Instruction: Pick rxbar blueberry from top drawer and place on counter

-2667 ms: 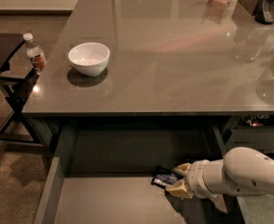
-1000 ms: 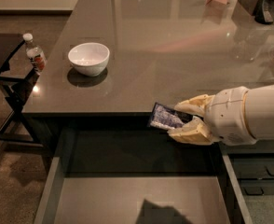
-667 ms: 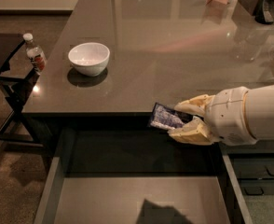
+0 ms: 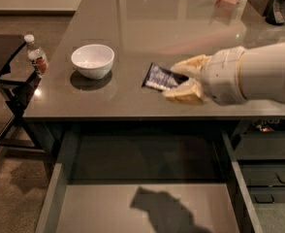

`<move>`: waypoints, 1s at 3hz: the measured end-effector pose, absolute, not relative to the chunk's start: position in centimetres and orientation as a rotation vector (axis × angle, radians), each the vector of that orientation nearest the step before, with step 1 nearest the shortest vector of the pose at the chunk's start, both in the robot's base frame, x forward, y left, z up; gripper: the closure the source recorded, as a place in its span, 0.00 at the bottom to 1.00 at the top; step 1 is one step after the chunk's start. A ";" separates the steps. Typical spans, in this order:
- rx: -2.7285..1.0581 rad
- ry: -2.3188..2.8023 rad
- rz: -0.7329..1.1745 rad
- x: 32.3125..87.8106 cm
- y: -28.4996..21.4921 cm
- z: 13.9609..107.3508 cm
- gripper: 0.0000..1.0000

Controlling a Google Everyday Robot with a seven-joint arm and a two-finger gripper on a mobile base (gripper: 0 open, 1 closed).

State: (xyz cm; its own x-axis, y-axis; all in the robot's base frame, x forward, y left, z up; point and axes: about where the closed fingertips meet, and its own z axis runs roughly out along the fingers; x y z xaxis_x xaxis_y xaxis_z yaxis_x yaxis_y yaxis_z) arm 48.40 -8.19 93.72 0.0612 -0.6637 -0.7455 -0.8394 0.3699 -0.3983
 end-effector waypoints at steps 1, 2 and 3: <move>-1.309 1.612 0.231 52.2 -7.1 95.8 1.00; -1.269 1.618 0.274 56.0 -5.6 95.1 1.00; -1.240 1.648 0.323 59.5 -3.8 92.8 1.00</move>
Offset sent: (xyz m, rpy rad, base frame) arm 0.1237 0.0427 -0.0018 0.1538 0.0105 -0.0315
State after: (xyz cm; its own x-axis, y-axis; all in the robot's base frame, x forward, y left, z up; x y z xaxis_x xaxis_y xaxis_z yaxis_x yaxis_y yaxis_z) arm 59.49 -3.76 92.81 0.0333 -0.5662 -0.8236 -0.8349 0.4372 -0.3343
